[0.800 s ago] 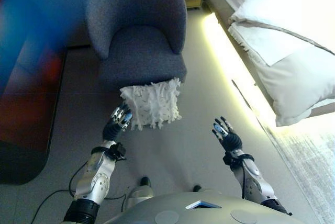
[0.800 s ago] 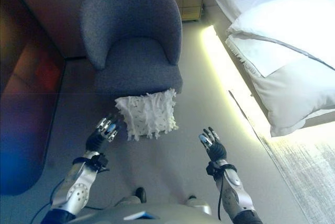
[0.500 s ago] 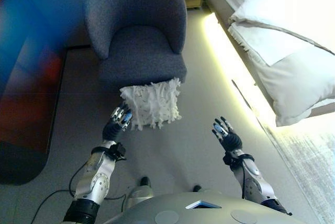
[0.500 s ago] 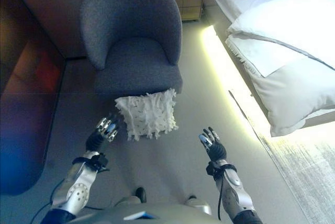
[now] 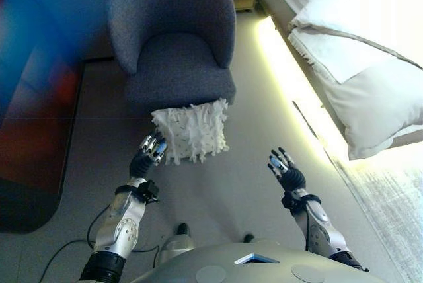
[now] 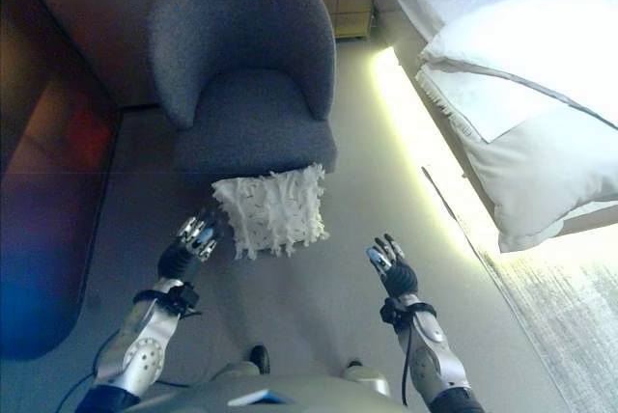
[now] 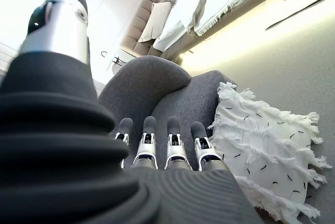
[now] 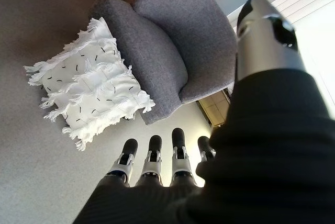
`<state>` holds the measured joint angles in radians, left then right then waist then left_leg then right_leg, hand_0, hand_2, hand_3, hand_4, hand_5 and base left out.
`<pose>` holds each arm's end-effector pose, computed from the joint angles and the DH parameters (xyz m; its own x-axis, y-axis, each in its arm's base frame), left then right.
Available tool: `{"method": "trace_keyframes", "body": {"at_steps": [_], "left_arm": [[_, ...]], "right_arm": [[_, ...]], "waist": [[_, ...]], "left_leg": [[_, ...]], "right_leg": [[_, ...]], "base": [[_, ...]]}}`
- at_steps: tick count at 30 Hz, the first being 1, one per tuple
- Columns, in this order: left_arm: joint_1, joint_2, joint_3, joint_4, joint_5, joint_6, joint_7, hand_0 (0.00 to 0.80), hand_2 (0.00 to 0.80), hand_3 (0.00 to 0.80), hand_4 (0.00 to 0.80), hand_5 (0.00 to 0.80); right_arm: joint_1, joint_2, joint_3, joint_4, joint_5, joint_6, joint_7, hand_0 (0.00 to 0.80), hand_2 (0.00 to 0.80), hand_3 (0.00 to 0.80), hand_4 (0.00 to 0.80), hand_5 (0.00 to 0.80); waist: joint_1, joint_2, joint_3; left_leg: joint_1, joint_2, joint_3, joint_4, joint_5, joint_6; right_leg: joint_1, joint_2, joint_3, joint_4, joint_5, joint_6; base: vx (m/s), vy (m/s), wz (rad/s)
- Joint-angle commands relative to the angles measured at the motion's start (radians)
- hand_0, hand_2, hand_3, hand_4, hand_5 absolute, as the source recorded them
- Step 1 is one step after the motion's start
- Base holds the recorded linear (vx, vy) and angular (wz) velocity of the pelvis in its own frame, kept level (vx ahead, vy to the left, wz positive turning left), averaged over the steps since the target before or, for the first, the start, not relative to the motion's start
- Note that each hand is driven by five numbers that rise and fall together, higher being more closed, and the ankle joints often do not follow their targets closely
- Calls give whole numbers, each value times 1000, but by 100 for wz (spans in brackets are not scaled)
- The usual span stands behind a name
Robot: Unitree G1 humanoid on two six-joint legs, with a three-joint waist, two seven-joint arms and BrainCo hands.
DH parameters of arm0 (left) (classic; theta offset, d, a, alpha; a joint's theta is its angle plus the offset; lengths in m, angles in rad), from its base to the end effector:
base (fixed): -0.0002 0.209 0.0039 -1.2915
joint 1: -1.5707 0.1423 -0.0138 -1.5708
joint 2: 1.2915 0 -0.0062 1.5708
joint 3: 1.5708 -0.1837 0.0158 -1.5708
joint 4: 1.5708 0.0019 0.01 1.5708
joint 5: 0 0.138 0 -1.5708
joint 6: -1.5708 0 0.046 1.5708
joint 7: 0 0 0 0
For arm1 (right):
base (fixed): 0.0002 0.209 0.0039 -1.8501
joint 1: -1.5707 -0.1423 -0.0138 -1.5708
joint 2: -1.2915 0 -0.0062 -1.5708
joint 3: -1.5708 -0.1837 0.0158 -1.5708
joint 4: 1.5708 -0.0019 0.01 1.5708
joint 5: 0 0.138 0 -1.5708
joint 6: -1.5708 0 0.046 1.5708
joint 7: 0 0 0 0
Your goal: Pick up the cushion and take it to the sofa
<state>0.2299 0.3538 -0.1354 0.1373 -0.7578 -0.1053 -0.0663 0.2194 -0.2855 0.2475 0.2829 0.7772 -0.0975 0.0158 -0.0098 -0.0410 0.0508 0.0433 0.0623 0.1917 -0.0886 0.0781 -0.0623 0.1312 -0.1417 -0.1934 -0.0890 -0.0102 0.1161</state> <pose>0.1423 0.2115 -0.0094 0.9622 -0.0369 -0.2700 -0.0739 0.9183 -0.3889 0.1296 -0.1839 -0.0398 0.8952 0.0642 -0.4410 0.1461 0.8927 0.4264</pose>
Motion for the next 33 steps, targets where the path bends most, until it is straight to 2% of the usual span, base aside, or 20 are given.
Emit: {"method": "trace_keyframes", "body": {"at_steps": [1, 4, 5, 7, 8, 10, 11, 13, 15, 16, 17, 20, 22, 27, 33], "left_arm": [[-63, 28, 16, -18, 33, -38, 10, 0, 0, 0, 0, 0], [-65, 32, 10, -9, 63, -6, 28, 0, 0, 0, 0, 0], [-68, 36, 2, -4, 90, 22, 45, 0, 0, 0, 0, 0], [-74, 47, -5, -2, 101, 41, 43, 0, 0, 0, 0, 0], [-82, 51, -5, -4, 55, 64, 15, 0, 0, 0, 0, 0], [-84, 44, 5, -24, -35, 105, -50, 0, 0, 0, 0, 0], [-90, 23, 8, -34, -173, 151, -128, 0, 0, 0, 0, 0], [-92, -3, 7, -27, -296, 189, -207, 0, 0, 0, 0, 0], [-81, -70, -6, -18, -590, 312, -342, 0, 0, 0, 0, 0], [-79, -79, -11, -5, -639, 330, -368, 0, 0, 0, 0, 0], [-73, -104, -16, 16, -739, 375, -428, 0, 0, 0, 0, 0], [-65, -152, -10, 70, -866, 444, -527, 0, 0, 0, 0, 0], [-55, -163, -5, 80, -883, 462, -564, 0, 0, 0, 0, 0], [-44, -176, 26, 76, -877, 500, -602, 0, 0, 0, 0, 0], [-61, -187, 32, 70, -880, 520, -596, 0, 0, 0, 0, 0]], "right_arm": [[-33, 12, -13, -81, -14, -47, 4, 0, 0, 0, 0, 0], [-37, -1, -9, -74, -118, -59, -31, 0, 0, 0, 0, 0], [-43, -15, -2, -77, -195, -55, -59, 0, 0, 0, 0, 0], [-53, -36, 8, -90, -273, -27, -92, 0, 0, 0, 0, 0], [-62, -55, 16, -101, -285, -9, -87, 0, 0, 0, 0, 0], [-69, -65, 18, -131, -155, 13, -20, 0, 0, 0, 0, 0], [-76, -49, 18, -140, 21, 22, 79, 0, 0, 0, 0, 0], [-78, -23, 16, -135, 135, 26, 168, 0, 0, 0, 0, 0], [-75, 24, 17, -124, 328, 72, 390, 0, 0, 0, 0, 0], [-75, 36, 23, -118, 366, 83, 433, 0, 0, 0, 0, 0], [-76, 53, 31, -110, 469, 120, 534, 0, 0, 0, 0, 0], [-78, 103, 32, -89, 678, 213, 715, 0, 0, 0, 0, 0], [-69, 114, 24, -86, 716, 235, 761, 0, 0, 0, 0, 0], [-44, 120, 16, -59, 663, 252, 816, 0, 0, 0, 0, 0], [-44, 122, 25, -63, 645, 250, 813, 0, 0, 0, 0, 0]], "waist": [[13, 2, 1], [12, 3, 1], [12, 3, 2], [12, 4, 3], [12, 4, 3], [13, 4, 10], [14, 3, 17], [15, 4, 15], [17, 9, 17], [17, 9, 13], [18, 10, 13], [19, 13, 6], [18, 15, 3], [17, 17, -9], [18, 15, -18]], "left_leg": [[41, 5, 42, 1, -96, 22], [41, 5, 42, 1, -96, 22], [41, 4, 41, 1, -97, 22], [39, 3, 39, 1, -96, 22], [38, 3, 38, 1, -95, 22], [42, 1, 39, 1, -96, 24], [50, 3, 42, 1, -97, 26], [48, 3, 45, 1, -98, 27], [57, 3, 53, 1, -103, 28], [54, 3, 56, 1, -104, 27], [60, 3, 60, 1, -107, 27], [59, 3, 69, 1, -112, 24], [57, 2, 72, 1, -113, 24], [61, 1, 73, 1, -117, 24], [66, -1, 70, 1, -117, 23]], "right_leg": [[-59, 1, -60, 2, 56, 14], [-59, 2, -60, 2, 57, 16], [-59, 1, -60, 2, 56, 17], [-60, 1, -58, 2, 57, 17], [-61, 0, -59, 2, 58, 19], [-57, -1, -60, 2, 58, 19], [-50, -1, -59, 2, 59, 17], [-53, -2, -60, 2, 60, 16], [-44, -6, -70, 2, 58, 19], [-48, -7, -72, 2, 59, 20], [-44, -9, -77, 2, 58, 22], [-47, -13, -83, 2, 56, 27], [-51, -14, -82, 2, 55, 28], [-49, -13, -74, 2, 49, 27], [-43, -11, -73, 2, 48, 24]], "base": [[0, 0, 0], [0, 0, 0], [0, 0, 0], [0, 0, 0], [0, 0, 0], [0, 0, 0], [0, 0, 0], [0, 0, 0], [0, 0, 0], [0, 0, 0], [0, 0, 0], [0, 0, 0], [0, 0, 0], [0, 0, 0], [0, 0, 0]]}}
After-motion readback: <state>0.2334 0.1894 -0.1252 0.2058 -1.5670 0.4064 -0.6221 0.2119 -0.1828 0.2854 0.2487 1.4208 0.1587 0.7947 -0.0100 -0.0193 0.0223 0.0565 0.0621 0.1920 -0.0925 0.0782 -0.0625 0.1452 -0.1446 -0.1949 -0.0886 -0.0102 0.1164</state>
